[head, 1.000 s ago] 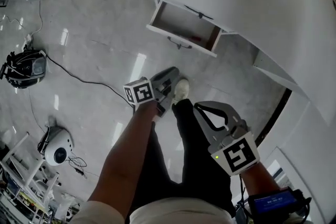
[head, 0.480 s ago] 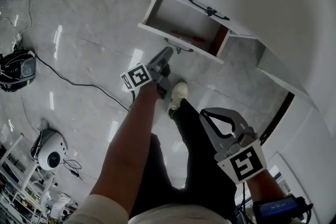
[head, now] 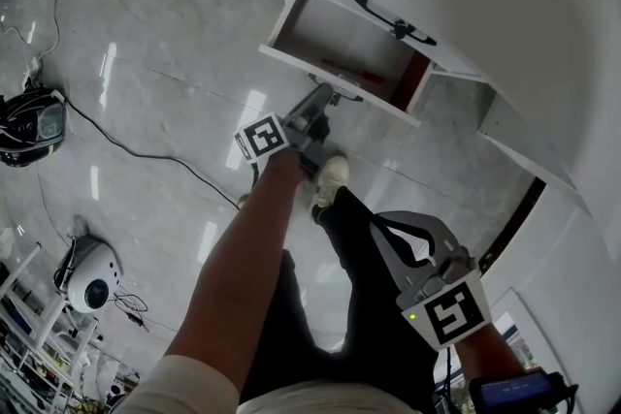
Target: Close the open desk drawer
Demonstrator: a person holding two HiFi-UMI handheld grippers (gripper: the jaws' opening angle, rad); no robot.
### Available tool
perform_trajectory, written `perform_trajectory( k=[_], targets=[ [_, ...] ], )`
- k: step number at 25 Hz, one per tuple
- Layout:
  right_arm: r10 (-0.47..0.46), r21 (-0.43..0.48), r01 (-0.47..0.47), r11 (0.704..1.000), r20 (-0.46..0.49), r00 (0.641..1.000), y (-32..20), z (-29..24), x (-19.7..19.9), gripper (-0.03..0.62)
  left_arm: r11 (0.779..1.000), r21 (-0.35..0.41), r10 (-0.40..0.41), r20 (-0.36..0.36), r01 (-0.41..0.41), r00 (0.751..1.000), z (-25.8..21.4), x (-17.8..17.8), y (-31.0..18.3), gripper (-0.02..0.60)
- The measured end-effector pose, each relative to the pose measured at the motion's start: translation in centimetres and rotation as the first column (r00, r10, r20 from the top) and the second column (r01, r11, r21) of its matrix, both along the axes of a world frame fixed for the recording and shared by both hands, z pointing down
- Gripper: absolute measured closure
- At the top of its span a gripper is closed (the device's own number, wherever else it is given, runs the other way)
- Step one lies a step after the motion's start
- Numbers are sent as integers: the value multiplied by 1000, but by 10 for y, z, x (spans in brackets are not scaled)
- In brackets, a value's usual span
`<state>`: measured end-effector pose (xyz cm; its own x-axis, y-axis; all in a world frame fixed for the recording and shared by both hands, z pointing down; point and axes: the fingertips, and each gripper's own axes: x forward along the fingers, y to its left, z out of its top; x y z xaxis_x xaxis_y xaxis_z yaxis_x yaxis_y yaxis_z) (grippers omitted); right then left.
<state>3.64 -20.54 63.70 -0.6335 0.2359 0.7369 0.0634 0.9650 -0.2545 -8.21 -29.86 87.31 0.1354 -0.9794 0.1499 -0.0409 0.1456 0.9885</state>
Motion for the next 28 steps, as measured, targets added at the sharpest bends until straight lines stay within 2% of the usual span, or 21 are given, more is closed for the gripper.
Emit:
perform_trajectory(
  k=[5, 11, 17, 23, 28],
  targets=[
    [-3, -5, 3, 1000, -10, 1000, -2, 5, 1, 591, 1000, -1, -6, -7, 6, 1000, 2, 1, -3, 554],
    [-20, -8, 19, 1000, -19, 1000, 0, 12, 2, 591, 998, 27, -58, -15, 59, 998, 0, -3, -20, 559],
    [-20, -7, 20, 1000, -17, 1000, 1, 14, 2, 591, 997, 43, -60, -15, 60, 998, -4, -8, -40, 560],
    [-18, -10, 18, 1000, -27, 999, -24, 11, -8, 591, 995, 46, -86, -20, 86, 996, -8, -22, -84, 561],
    [-15, -8, 14, 1000, -24, 1000, -4, 14, -2, 591, 994, 55, -90, -12, 91, 996, -6, -22, -85, 561]
  ],
)
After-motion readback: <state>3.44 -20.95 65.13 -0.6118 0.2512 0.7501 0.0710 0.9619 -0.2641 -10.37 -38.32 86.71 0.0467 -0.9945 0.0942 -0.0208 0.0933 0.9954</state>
